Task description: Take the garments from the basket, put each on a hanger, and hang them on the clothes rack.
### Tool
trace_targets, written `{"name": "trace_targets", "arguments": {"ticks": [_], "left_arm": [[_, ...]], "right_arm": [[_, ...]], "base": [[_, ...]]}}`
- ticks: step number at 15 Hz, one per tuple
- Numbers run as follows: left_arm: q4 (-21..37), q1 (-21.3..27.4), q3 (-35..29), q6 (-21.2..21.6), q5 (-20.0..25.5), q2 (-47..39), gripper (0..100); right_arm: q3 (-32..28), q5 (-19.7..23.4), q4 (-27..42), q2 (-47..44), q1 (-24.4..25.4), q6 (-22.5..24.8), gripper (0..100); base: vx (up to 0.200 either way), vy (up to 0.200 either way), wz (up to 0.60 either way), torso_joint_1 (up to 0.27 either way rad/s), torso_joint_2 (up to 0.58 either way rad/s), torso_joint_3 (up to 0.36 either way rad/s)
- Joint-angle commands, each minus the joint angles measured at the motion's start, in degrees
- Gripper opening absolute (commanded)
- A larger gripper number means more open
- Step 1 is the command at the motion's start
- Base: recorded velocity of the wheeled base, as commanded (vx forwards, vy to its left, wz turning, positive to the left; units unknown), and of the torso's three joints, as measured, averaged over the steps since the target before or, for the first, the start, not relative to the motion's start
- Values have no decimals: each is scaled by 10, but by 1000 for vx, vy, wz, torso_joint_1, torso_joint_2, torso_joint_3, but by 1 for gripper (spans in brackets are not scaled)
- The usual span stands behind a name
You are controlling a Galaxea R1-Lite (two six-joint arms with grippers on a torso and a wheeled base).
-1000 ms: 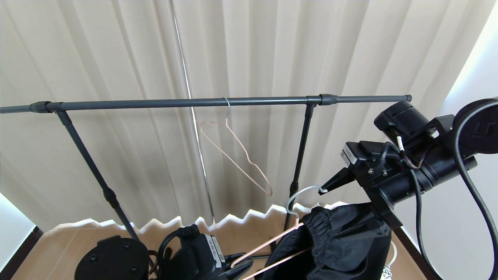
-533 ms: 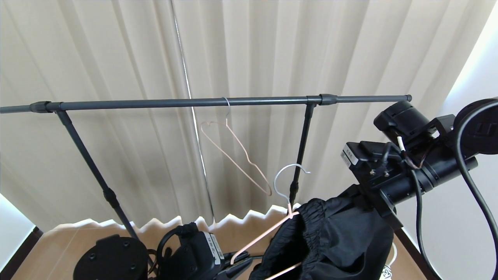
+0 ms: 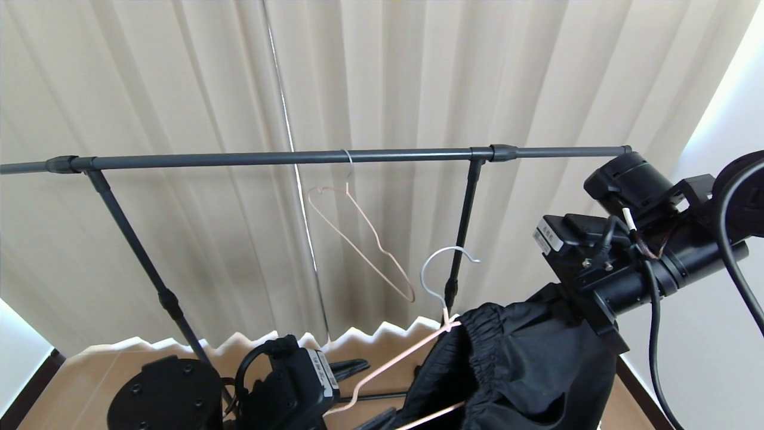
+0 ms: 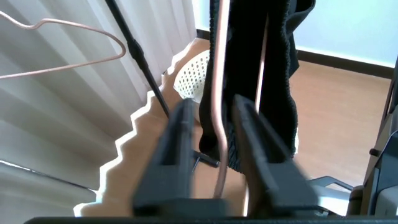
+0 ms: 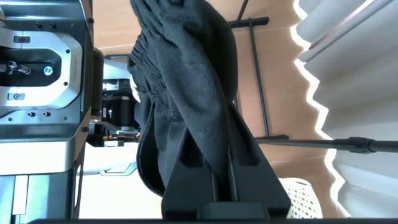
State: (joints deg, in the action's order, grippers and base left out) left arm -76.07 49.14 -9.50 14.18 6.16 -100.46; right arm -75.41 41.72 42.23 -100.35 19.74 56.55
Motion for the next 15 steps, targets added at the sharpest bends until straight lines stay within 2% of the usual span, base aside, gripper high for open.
{"name": "trace_targets", "arguments": {"ticks": [1, 3, 5, 8, 10, 12, 13, 14, 15], "left_arm": [[-4, -1, 4, 0, 1, 1, 100], [-78, -25, 42, -7, 3, 11, 100], [-107, -45, 69, -23, 3, 35, 100], [-108, -71, 90, -43, 3, 76, 100], [-103, -97, 95, -83, 3, 107, 100], [-90, -121, 95, -110, -6, 107, 100], [-56, -126, 95, -124, -21, 106, 100], [-22, -124, 89, -142, -39, 105, 100], [-22, -124, 89, -142, -39, 105, 100]], "right_arm": [[6, 0, 0, 11, 0, 0, 0], [25, 1, -2, 36, -4, -4, 0], [24, 0, -3, 37, -29, -9, 0], [20, -4, -5, 49, -54, -14, 0], [18, -8, -29, 75, -60, -46, 0], [28, -38, -75, 100, -60, -83, 0], [48, -60, -115, 117, -60, -111, 0], [83, -62, -162, 128, -60, -131, 0], [83, -62, -162, 128, -60, -131, 0]], "base": [[0, 0, 0, 0, 0, 0], [0, 0, 0, 0, 0, 0], [0, 0, 0, 0, 0, 0], [0, 0, 0, 0, 0, 0], [0, 0, 0, 0, 0, 0], [0, 0, 0, 0, 0, 0], [0, 0, 0, 0, 0, 0], [0, 0, 0, 0, 0, 0], [0, 0, 0, 0, 0, 0]]}}
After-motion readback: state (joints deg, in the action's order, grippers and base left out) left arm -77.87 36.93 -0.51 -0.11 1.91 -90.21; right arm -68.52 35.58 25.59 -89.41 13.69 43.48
